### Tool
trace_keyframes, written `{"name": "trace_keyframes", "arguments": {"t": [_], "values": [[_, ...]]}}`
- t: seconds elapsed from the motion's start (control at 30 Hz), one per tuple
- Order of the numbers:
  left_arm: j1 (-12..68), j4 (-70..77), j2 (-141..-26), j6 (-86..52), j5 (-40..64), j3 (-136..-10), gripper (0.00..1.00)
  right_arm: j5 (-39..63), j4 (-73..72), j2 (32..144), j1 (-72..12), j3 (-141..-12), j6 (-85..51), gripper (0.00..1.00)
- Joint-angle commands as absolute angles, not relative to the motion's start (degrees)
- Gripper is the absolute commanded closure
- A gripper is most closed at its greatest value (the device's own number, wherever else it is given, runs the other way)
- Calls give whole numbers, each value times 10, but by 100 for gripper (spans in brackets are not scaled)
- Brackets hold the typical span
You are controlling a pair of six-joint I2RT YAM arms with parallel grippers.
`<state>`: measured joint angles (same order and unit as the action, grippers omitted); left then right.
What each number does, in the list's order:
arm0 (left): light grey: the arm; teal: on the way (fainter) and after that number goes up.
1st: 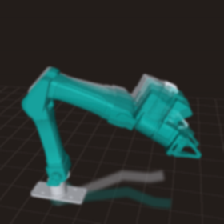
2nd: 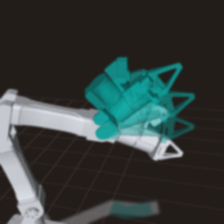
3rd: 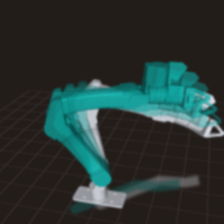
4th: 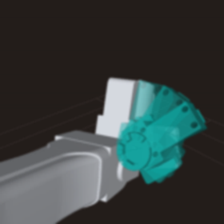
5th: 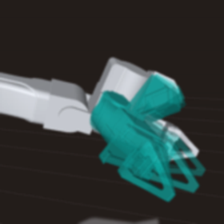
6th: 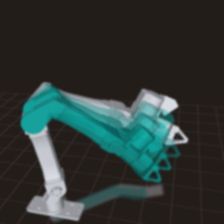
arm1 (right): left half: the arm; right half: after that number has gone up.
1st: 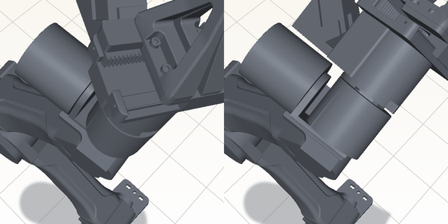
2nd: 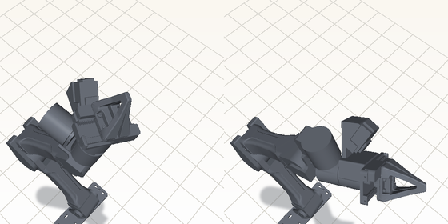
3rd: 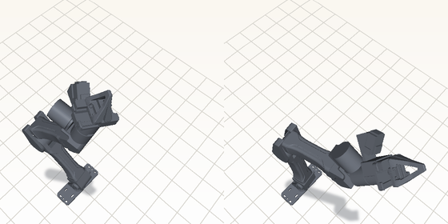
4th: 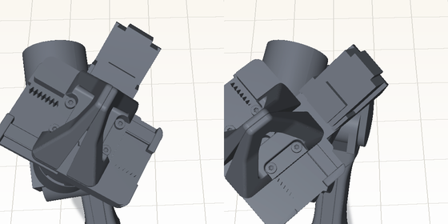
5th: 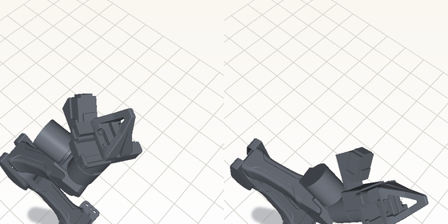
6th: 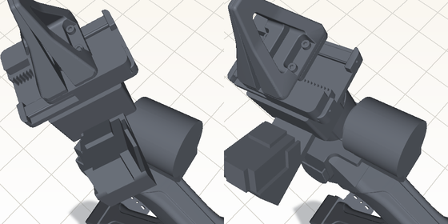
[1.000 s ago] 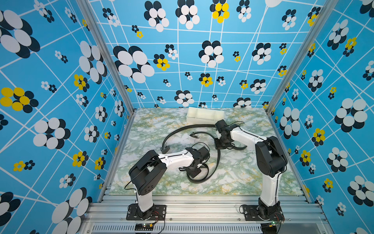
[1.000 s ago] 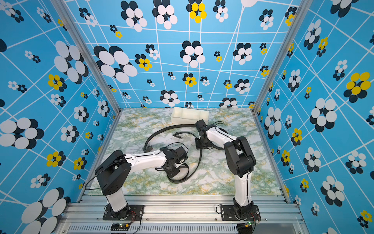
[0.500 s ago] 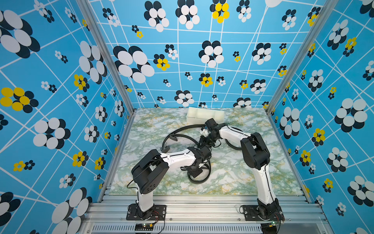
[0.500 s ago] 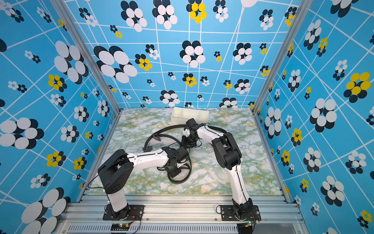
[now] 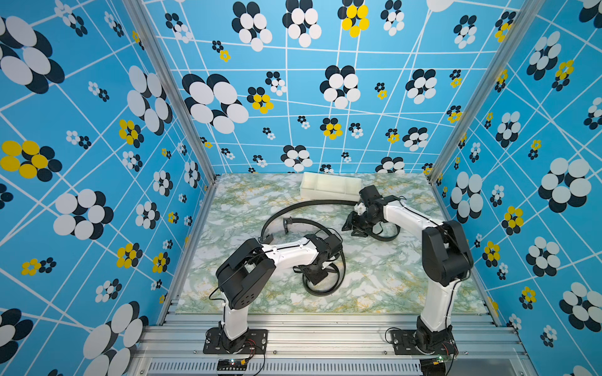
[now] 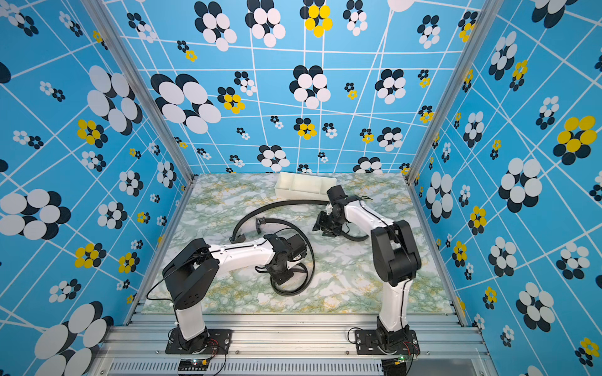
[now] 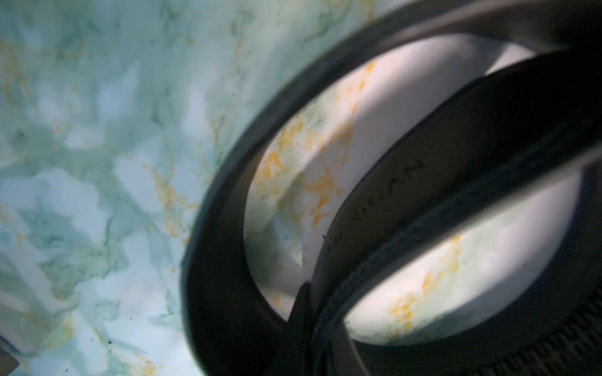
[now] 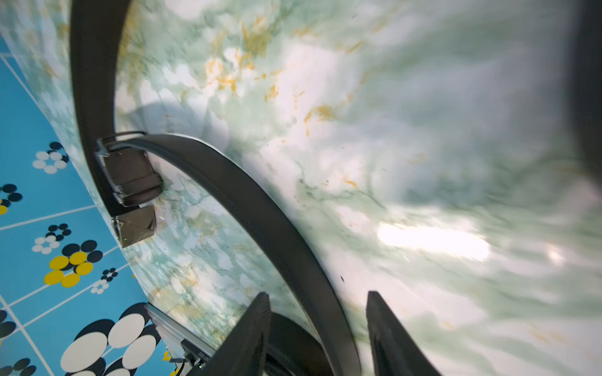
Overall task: Place the belts into the storage roll
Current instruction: Roll the belt at the center of the board.
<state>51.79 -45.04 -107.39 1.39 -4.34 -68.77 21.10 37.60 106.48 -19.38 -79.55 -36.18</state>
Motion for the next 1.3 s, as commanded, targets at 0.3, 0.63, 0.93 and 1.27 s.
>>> {"name": "trace_keyframes", "arguments": {"t": [0.3, 0.63, 0.93, 1.27], "values": [[525, -433, -1113, 19, -2, -689, 90, 184, 369, 891, -355, -549, -542, 48], [525, -437, -1107, 30, 2, -684, 90, 168, 286, 936, -428, -544, -613, 48], [525, -434, -1100, 22, 5, -680, 90, 89, 294, 984, -459, -526, -657, 55], [519, -431, -1083, 9, 17, -690, 71, 22, 346, 972, -459, -526, -642, 75]]}}
